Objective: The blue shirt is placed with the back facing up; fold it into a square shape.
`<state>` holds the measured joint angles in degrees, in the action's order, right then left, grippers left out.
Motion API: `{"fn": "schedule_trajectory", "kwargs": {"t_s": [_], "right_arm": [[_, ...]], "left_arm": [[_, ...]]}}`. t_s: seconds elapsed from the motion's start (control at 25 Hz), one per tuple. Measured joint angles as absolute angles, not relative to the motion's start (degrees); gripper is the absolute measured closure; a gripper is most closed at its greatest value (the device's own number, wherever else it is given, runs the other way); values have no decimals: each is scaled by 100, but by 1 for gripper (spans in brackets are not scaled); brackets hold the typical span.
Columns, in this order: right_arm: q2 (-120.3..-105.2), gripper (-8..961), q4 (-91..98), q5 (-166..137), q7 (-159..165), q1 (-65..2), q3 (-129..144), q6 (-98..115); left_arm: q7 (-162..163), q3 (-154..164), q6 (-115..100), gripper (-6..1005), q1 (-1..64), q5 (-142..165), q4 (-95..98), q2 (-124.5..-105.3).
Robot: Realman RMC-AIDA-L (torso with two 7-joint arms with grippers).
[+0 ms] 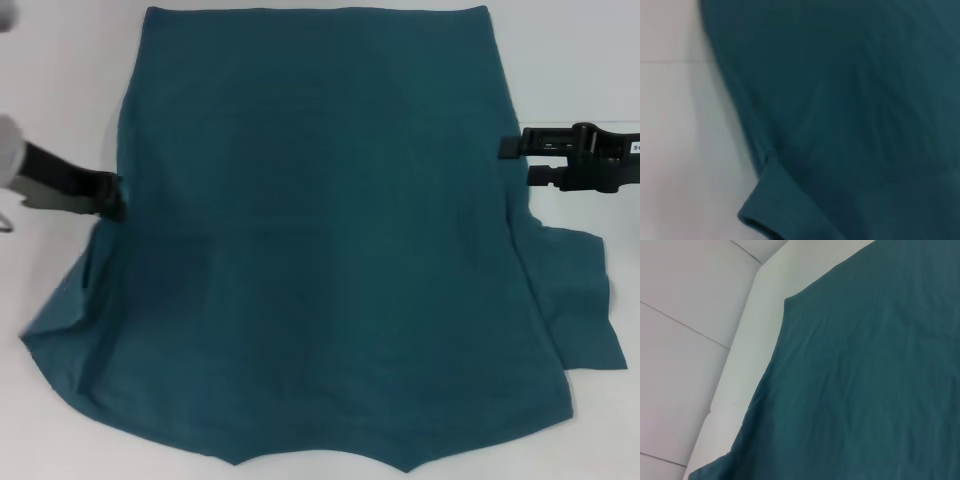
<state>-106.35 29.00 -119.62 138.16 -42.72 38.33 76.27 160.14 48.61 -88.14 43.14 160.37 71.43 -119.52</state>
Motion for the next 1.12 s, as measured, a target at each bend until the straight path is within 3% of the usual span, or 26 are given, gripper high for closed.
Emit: {"fn": "schedule_trajectory", "kwargs": {"t_s": [0.2, 0.76, 0.84, 0.88, 1.12], "right_arm": [[-10646, 129, 2900, -11962, 13816, -4272, 3832, 7624], [-10670, 137, 2890, -11962, 13821, -4281, 3832, 7620], [-10670, 139, 2890, -11961, 13822, -4280, 3831, 7617], [-10670, 139, 2890, -11962, 13822, -4277, 3832, 7606], [-10670, 143, 2890, -11962, 13817, -4254, 3839, 7545]], "left_arm": [[16332, 5179, -8407, 959, 4662, 16364, 6682, -12045], [16290, 5409, -7536, 873, 5192, 16322, 5343, -11970], [15909, 5396, -7560, 861, 5198, 16211, 5404, -12034], [15371, 5354, -7609, 855, 5154, 15919, 5548, -12162], [14881, 5023, -7647, 818, 4910, 15225, 5922, -12276]]}}
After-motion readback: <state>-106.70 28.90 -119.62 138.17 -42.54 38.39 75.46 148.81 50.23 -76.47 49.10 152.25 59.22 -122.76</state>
